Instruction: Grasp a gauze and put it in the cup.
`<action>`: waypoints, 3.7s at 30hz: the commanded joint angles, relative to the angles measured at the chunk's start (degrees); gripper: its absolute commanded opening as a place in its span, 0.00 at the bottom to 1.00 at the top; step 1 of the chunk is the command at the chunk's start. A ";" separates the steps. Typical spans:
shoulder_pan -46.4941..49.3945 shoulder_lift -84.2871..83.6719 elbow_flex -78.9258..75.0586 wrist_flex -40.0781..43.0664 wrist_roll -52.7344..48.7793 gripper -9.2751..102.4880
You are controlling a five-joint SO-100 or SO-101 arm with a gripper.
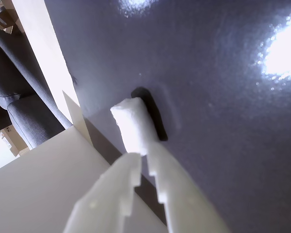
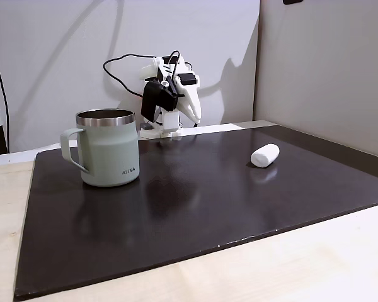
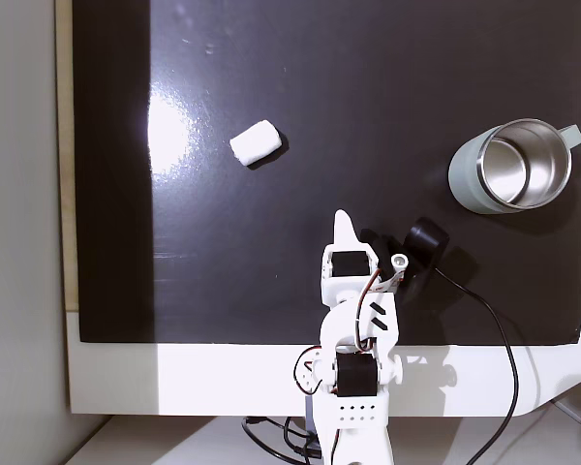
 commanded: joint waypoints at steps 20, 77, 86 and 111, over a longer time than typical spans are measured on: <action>-0.70 0.79 -1.76 -1.14 -0.26 0.08; -19.86 -128.50 -114.17 33.05 -13.10 0.39; -20.21 -129.20 -115.66 33.75 -10.99 0.14; -6.94 -112.76 -147.66 59.24 -7.12 0.08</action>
